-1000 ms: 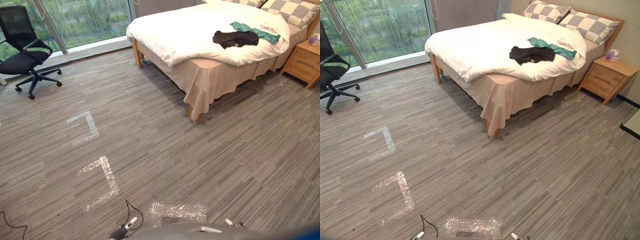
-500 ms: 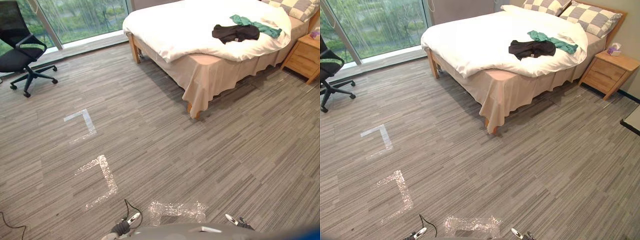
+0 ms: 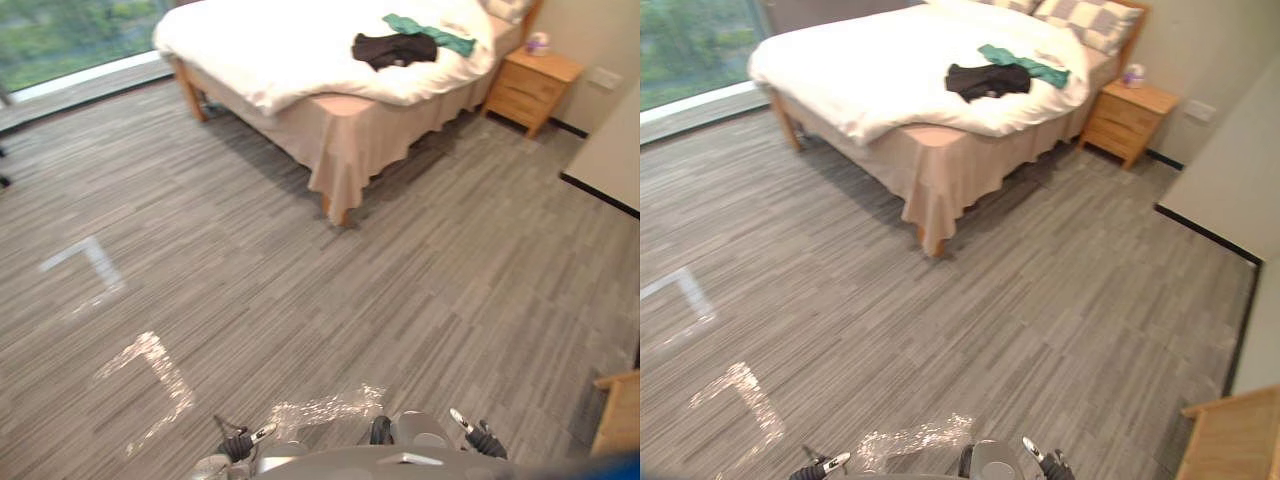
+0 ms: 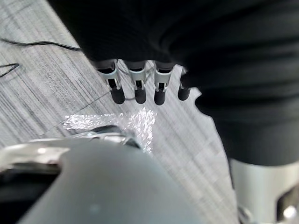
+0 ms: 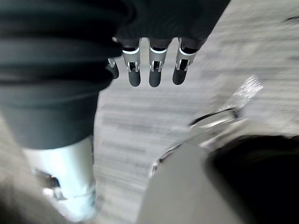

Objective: Tidy the bed and pick cloth on bed and put in laundry

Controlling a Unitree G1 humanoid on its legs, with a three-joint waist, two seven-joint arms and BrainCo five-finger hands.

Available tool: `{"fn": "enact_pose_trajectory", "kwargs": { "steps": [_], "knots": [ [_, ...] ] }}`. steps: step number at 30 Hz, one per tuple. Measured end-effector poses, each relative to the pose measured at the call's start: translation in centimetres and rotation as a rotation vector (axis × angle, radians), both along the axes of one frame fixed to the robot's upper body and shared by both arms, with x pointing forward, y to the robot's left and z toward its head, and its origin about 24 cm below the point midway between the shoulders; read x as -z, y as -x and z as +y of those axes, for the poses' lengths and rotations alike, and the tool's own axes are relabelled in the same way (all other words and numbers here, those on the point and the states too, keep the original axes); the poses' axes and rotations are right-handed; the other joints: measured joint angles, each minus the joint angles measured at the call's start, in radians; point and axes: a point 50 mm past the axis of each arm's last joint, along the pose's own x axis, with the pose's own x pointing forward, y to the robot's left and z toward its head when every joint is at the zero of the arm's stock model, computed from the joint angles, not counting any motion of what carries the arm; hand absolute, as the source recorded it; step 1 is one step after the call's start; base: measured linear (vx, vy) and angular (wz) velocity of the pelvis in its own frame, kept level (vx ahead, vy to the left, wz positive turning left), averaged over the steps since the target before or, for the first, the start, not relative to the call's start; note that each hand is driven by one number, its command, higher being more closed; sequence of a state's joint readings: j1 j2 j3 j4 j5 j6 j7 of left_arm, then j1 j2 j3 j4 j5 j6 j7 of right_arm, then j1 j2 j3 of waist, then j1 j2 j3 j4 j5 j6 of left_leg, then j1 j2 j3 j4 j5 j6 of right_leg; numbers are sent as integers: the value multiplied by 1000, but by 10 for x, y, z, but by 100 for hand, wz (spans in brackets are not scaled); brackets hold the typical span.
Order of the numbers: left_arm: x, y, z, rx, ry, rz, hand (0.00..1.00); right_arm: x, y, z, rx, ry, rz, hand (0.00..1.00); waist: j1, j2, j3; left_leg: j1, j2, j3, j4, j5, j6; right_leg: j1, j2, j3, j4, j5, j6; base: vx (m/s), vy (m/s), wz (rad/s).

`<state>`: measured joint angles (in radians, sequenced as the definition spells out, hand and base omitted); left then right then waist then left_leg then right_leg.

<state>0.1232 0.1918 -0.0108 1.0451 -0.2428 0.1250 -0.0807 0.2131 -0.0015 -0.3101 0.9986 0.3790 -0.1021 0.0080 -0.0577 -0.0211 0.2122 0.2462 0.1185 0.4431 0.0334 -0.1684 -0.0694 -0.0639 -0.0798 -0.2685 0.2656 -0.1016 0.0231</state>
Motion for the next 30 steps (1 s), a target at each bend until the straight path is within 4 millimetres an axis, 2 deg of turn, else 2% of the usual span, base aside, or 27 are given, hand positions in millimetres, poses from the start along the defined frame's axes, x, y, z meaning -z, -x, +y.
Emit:
{"fn": "enact_pose_trajectory", "kwargs": {
  "steps": [1,2,3,4,5,6,7,8,9,11,13,14,15,16,17,18,19,20,21,22,23,24,25,26,28,29,30],
  "knots": [
    [0,-1,-1,0,4,1,0,0,0,-1,2,1,-2,0,-4,1,5,6,8,8,-5,3,-4,-9,5,-3,24,0,1,137,-233,-55],
    [0,-14,-10,-11,30,-22,0,-2,-1,-7,23,12,-14,0,-4,42,42,31,33,40,-25,1,-13,-105,9,2,185,-31,26,85,-180,-54],
    [0,-16,-13,-15,39,-29,0,-2,1,-10,34,17,-15,0,-11,49,49,59,47,61,-29,-5,-38,-143,-3,13,184,-56,14,75,-158,-56],
    [0,-16,-12,-17,40,-30,0,-1,5,-9,35,15,-5,0,-11,47,49,67,47,75,-27,-11,-50,-149,-16,13,180,-45,10,151,-147,-50],
    [0,-10,-8,-53,38,-29,0,0,19,-6,37,2,21,0,-11,23,35,105,46,102,-8,-43,-84,-170,-54,12,166,1,-4,194,-160,-51],
    [0,-9,-9,-69,43,-28,0,0,22,-7,40,2,27,0,-11,26,33,124,59,112,0,-54,-95,-168,-45,8,196,-24,-43,321,-252,-55],
    [2,-3,-17,-98,69,-19,0,0,28,-7,33,1,32,0,-24,51,5,137,107,133,26,-59,-108,-173,6,3,211,-80,-50,435,-249,-45],
    [1,-4,-17,-114,80,-50,0,-2,27,-11,27,13,30,0,-33,58,-13,108,149,124,135,-34,-86,-163,37,8,206,-109,-78,438,-271,-43],
    [0,-6,-19,-120,86,-67,0,-2,25,-12,19,15,28,0,-35,54,-14,91,169,110,190,-26,-74,-152,46,11,196,-112,-81,459,-308,-51],
    [-5,-23,-22,-157,91,-160,0,-2,18,-10,-41,20,22,0,-36,54,-13,-45,269,-31,564,60,3,-58,103,36,127,-132,-114,446,-335,-42],
    [-9,-34,-32,-184,113,-232,0,-3,14,-11,-59,28,12,0,-33,50,-6,-142,288,-135,794,57,-22,27,133,54,58,-128,-126,483,-235,-29],
    [-12,-42,-35,-178,124,-268,0,-4,3,-12,-89,41,-13,0,-32,52,-5,-211,265,-205,914,39,-43,109,146,70,-7,-126,-129,431,-165,-26],
    [-13,-44,-35,-176,126,-275,0,-4,0,-12,-104,46,-17,0,-32,52,-4,-235,251,-223,939,31,-47,132,149,75,-26,-126,-130,471,-141,-25],
    [-15,-50,-36,-172,127,-301,0,-5,-8,-12,-133,53,-36,0,-29,46,1,-309,201,-251,977,-1,-49,196,150,96,-80,-125,-136,299,-66,-21],
    [-17,-53,-36,-169,130,-316,0,-6,-14,-12,-150,57,-47,0,-23,47,4,-338,180,-254,977,-19,-44,221,149,101,-96,-122,-138,464,-69,-46],
    [-20,-62,-40,-161,145,-347,0,-7,-19,-15,-174,64,-53,0,2,49,8,-388,140,-239,943,-63,-38,266,143,115,-127,-118,-133,324,-9,-53],
    [-22,-68,-43,-154,160,-366,0,-8,-26,-15,-180,67,-73,0,21,49,11,-419,106,-215,886,-89,-26,301,135,120,-151,-119,-132,403,21,-55],
    [-24,-72,-44,-145,170,-383,0,-10,-38,-12,-191,65,-111,0,25,34,20,-445,42,-161,730,-98,-13,349,109,115,-178,-135,-103,503,60,-34],
    [-24,-73,-46,-141,179,-388,0,-12,-45,-10,-216,74,-145,0,26,31,20,-445,-3,-95,525,-59,2,388,92,109,-200,-151,-77,424,54,-18],
    [-24,-73,-46,-145,187,-388,0,-13,-46,-9,-227,78,-153,0,24,34,19,-444,-14,-65,446,-32,8,401,90,106,-210,-155,-68,558,120,-9],
    [-22,-70,-48,-163,201,-378,0,-14,-47,-8,-255,85,-168,0,20,52,21,-444,-34,18,261,90,66,449,102,99,-240,-172,-42,492,145,-8],
    [-21,-69,-48,-175,202,-374,0,-12,-45,-2,-266,72,-157,0,35,48,15,-438,-48,46,246,176,218,485,94,99,-252,-188,-25,492,145,0],
    [-22,-70,-45,-173,194,-378,0,-11,-45,2,-273,64,-159,0,37,33,7,-435,-65,51,242,171,212,493,78,94,-252,-187,-24,501,148,20],
    [-21,-71,-45,-170,194,-380,0,-10,-40,9,-285,52,-150,0,42,6,-14,-434,-110,53,207,152,229,480,41,72,-247,-168,4,399,122,32],
    [-22,-71,-45,-169,188,-389,0,-9,-39,12,-277,46,-145,0,50,-5,-23,-422,-144,32,194,137,248,461,26,59,-202,-140,12,572,200,53],
    [-20,-69,-43,-170,181,-379,0,-9,-40,12,-272,45,-139,0,50,-5,-23,-397,-158,25,196,119,273,437,19,59,-91,-111,31,531,219,66],
    [-20,-67,-41,-169,178,-371,0,-9,-41,11,-267,44,-135,0,50,-5,-24,-380,-163,22,194,111,272,420,14,58,-26,-100,43,414,193,74]
  ]
}}
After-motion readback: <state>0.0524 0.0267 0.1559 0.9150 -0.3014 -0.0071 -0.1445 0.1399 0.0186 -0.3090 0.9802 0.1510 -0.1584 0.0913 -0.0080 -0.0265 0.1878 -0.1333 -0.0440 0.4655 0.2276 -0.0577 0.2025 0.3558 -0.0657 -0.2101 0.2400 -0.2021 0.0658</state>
